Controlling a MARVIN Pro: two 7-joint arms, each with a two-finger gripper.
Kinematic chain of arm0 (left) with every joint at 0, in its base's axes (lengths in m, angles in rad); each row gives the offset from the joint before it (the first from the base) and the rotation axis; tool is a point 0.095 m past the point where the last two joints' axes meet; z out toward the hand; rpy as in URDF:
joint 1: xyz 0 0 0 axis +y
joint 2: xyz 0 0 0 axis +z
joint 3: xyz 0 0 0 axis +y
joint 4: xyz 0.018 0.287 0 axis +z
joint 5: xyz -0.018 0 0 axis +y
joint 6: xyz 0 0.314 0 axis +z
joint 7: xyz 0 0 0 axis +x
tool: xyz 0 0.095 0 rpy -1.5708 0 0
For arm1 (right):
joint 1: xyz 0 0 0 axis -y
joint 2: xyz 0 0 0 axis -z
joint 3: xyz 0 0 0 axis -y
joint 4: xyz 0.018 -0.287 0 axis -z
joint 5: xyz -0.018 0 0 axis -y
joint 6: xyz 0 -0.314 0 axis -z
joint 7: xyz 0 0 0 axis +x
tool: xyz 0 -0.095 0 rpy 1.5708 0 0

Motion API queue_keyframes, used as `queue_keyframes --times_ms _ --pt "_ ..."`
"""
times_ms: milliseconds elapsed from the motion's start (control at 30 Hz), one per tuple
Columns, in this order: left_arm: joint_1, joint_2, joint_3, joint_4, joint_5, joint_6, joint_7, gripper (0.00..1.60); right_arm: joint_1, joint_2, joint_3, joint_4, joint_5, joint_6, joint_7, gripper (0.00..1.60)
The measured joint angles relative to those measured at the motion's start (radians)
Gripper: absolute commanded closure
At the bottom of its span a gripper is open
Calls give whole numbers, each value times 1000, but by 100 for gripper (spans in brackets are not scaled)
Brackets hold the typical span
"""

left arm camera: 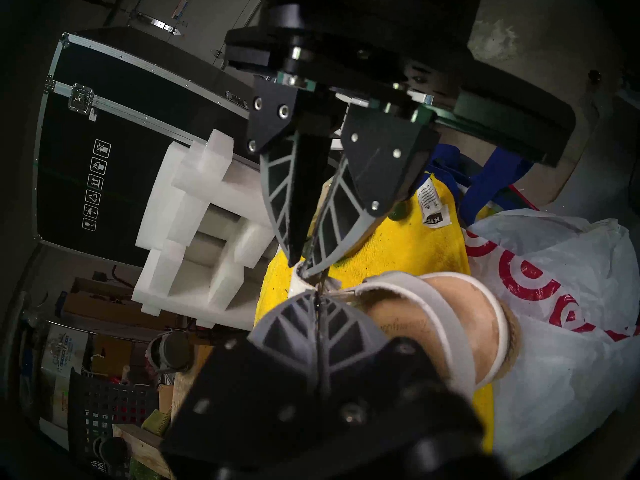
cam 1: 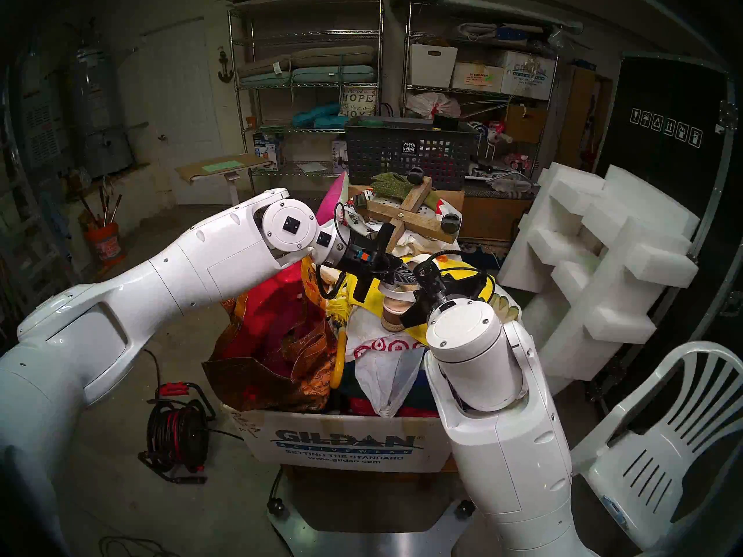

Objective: Unbuckle a shoe

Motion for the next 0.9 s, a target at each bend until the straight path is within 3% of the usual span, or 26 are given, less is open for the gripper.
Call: queue_keyframes --times_ms 200,233,300,567,900 --pt "2 -7 -2 11 11 -14 15 160 5 -2 0 10 0 0 1 106" --pt "2 -7 -3 12 11 -16 16 160 6 -2 0 11 0 0 0 133" --pt "3 -8 -4 16 12 -20 20 160 8 -2 -2 13 -3 0 -3 160" --pt "5 -11 -8 18 11 -31 34 160 11 -2 -19 14 -53 0 -13 160" --pt "5 -11 -11 10 9 -39 42 160 10 13 -70 12 -222 0 16 160"
